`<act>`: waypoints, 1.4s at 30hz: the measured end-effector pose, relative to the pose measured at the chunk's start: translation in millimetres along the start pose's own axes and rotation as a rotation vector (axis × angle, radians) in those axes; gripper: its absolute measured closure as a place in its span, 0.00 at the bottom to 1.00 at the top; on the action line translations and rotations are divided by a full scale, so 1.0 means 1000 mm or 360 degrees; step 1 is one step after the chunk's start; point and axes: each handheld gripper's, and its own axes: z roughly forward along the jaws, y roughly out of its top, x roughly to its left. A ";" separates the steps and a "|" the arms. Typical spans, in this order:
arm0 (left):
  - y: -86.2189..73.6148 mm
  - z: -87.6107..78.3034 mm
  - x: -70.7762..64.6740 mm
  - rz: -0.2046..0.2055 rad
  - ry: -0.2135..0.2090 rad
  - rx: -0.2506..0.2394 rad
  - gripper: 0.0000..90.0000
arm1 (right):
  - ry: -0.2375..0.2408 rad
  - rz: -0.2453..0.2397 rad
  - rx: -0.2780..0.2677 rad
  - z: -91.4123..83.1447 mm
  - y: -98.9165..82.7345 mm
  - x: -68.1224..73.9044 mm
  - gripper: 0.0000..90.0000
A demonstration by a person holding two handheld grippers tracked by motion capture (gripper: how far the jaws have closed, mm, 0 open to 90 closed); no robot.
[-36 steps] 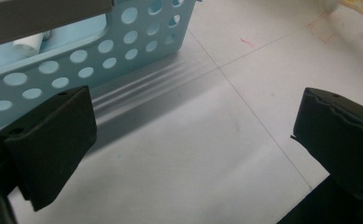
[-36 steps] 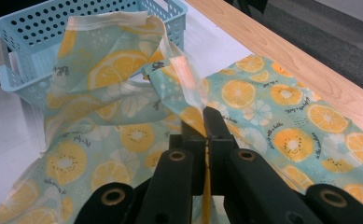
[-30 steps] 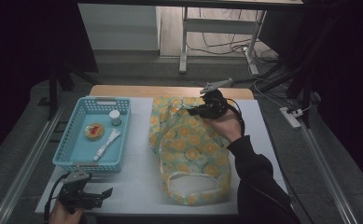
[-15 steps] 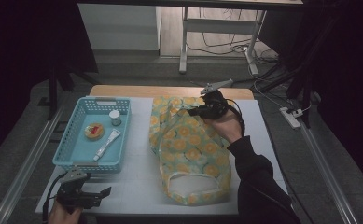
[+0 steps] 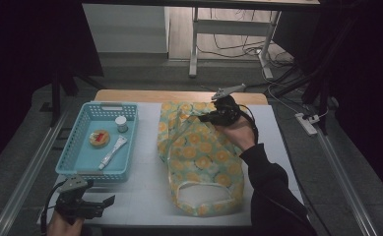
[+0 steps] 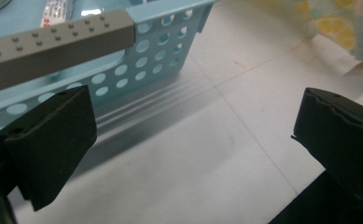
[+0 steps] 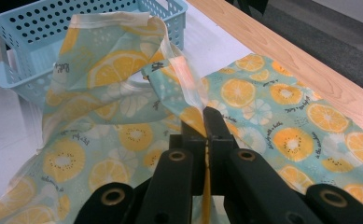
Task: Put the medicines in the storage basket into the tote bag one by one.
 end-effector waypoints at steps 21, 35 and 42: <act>0.016 -0.011 0.006 0.0004 -0.0091 -0.0039 0.01 | 0.0004 -0.0031 0.0009 0.000 -0.002 0.002 1.00; 0.041 -0.008 0.020 0.0010 -0.0154 -0.0064 0.02 | 0.0008 -0.0032 0.0006 -0.001 -0.004 0.000 1.00; 0.049 -0.005 0.025 0.0002 -0.0129 -0.0081 0.02 | 0.0019 -0.0031 -0.0002 -0.002 -0.005 -0.001 1.00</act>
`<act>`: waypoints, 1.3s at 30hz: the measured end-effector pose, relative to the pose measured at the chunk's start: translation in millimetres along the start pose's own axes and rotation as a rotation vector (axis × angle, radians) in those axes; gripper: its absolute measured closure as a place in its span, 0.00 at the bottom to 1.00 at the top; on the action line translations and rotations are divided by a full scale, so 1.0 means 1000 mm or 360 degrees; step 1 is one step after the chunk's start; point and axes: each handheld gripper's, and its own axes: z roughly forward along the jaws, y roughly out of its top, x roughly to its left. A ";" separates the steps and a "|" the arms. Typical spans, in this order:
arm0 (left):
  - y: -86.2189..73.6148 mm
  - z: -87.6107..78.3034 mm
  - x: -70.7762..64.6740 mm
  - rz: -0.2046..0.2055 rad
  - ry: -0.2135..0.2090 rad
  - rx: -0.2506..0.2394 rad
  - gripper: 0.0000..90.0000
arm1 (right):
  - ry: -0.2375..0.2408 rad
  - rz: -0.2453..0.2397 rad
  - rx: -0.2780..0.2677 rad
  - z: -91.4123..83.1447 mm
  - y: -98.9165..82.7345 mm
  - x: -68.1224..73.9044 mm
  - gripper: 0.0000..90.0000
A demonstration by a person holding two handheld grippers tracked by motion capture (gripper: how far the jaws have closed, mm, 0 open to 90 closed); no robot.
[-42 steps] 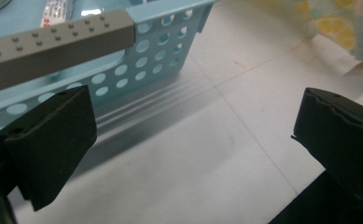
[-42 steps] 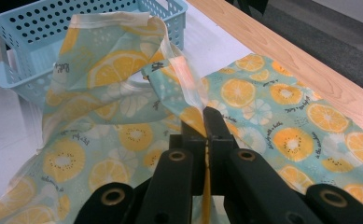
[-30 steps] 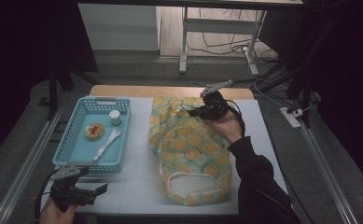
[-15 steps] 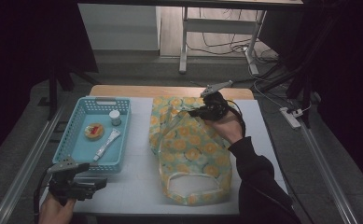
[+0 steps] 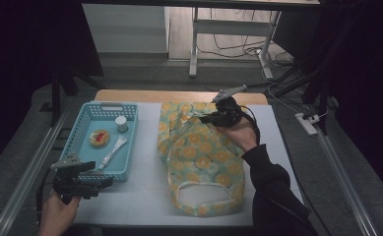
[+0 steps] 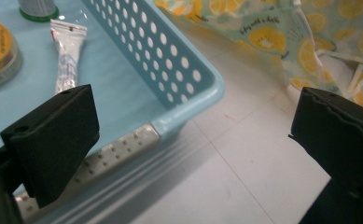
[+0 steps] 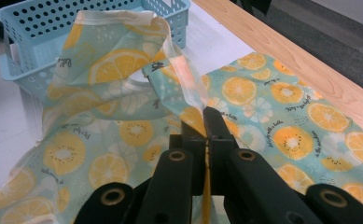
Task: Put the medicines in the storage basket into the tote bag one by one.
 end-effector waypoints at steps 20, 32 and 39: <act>0.032 0.015 0.022 0.0006 0.0187 0.0087 0.02 | 0.0015 0.0021 0.0003 0.001 -0.004 -0.003 1.00; 0.046 0.026 0.039 0.0014 0.0209 0.0134 0.02 | 0.0018 0.0027 0.0010 0.003 -0.004 -0.002 1.00; 0.054 0.034 0.050 0.0000 0.0244 0.0144 0.01 | 0.0017 0.0031 0.0016 0.005 -0.005 -0.003 1.00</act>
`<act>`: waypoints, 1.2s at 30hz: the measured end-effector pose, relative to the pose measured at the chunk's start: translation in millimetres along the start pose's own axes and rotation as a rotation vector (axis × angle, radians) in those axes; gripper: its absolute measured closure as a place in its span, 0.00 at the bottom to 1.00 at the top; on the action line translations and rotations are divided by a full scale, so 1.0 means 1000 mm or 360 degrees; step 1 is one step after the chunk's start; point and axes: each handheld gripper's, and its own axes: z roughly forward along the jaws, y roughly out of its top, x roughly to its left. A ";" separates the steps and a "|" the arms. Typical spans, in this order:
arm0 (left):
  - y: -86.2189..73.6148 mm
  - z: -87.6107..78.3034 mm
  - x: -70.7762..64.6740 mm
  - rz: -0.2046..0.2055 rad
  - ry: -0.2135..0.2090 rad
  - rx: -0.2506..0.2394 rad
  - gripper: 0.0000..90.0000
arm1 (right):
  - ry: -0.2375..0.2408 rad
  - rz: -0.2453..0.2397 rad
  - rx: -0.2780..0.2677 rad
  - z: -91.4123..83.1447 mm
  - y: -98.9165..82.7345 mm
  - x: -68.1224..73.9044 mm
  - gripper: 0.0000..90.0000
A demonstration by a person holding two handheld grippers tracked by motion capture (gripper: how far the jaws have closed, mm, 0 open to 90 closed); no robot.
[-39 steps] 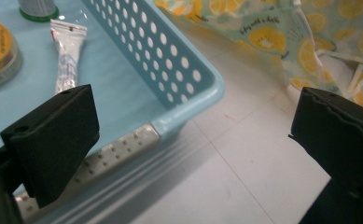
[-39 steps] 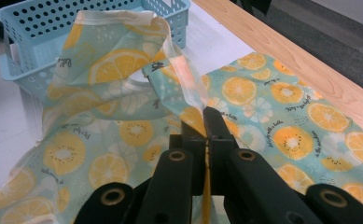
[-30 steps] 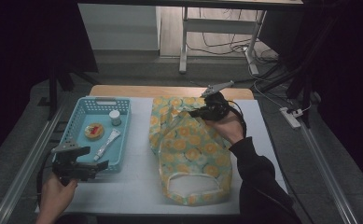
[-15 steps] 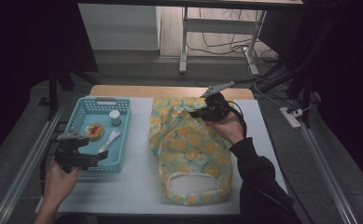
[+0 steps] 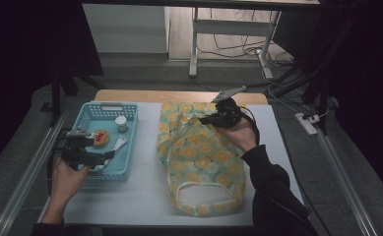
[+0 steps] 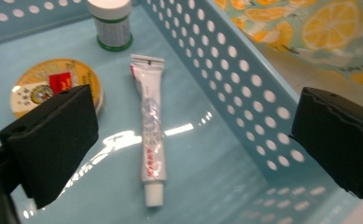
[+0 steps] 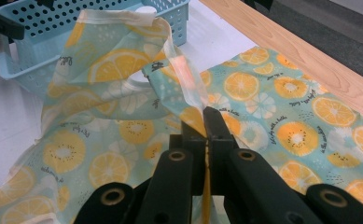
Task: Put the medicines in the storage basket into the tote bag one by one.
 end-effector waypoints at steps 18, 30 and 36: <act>0.025 0.025 0.028 -0.0017 0.0064 0.0053 0.00 | -0.0016 -0.0011 0.0016 0.002 -0.003 -0.001 1.00; 0.030 0.048 0.054 -0.0125 0.0151 0.0174 0.00 | -0.0011 -0.0017 0.0021 0.003 -0.004 0.000 1.00; 0.033 0.056 0.063 -0.0124 0.0181 0.0204 0.00 | -0.0004 -0.0021 0.0022 0.004 -0.004 0.001 1.00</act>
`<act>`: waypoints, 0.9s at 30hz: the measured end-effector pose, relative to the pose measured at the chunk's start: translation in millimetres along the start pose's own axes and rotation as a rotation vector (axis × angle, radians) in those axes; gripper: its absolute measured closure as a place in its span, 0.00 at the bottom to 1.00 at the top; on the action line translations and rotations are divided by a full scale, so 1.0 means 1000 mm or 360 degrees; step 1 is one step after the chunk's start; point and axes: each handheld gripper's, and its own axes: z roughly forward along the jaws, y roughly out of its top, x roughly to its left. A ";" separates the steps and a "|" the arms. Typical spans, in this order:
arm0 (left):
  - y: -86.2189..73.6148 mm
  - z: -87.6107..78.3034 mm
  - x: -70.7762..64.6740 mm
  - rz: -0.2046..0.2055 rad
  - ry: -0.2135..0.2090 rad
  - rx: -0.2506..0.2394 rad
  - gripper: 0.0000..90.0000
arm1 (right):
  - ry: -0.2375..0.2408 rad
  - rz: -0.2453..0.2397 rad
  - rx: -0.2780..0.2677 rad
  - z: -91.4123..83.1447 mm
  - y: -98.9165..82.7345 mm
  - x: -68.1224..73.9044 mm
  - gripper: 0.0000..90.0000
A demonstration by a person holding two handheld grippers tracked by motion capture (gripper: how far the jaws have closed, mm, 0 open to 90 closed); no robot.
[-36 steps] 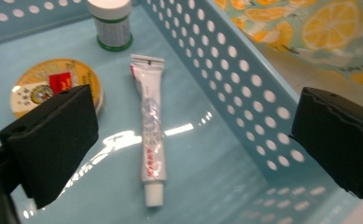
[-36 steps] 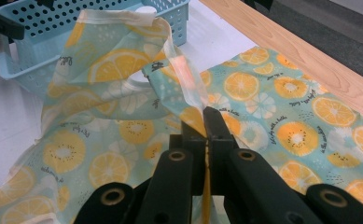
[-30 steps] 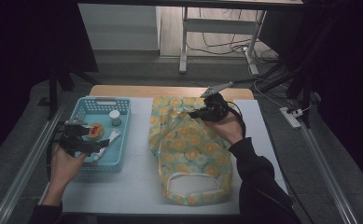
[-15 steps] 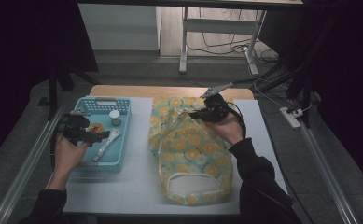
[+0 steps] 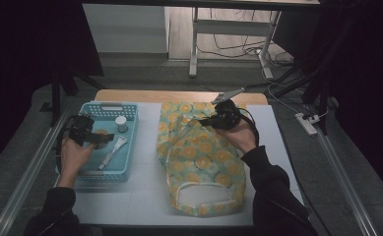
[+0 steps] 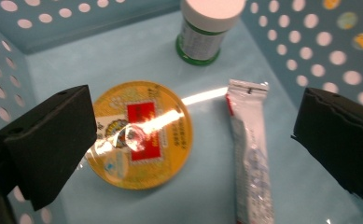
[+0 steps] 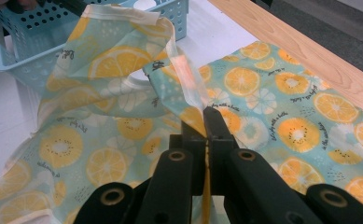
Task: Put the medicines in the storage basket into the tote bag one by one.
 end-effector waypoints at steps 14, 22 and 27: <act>0.008 0.025 0.013 0.0010 0.0050 0.0129 0.00 | 0.0017 0.0001 0.0007 0.002 -0.003 0.000 1.00; 0.010 0.035 0.013 0.0072 0.0064 0.0243 0.00 | 0.0024 -0.0005 0.0009 0.004 -0.005 0.001 1.00; 0.011 0.035 0.013 0.0047 0.0050 0.0257 0.00 | 0.0027 -0.0001 0.0007 0.004 -0.005 0.001 0.99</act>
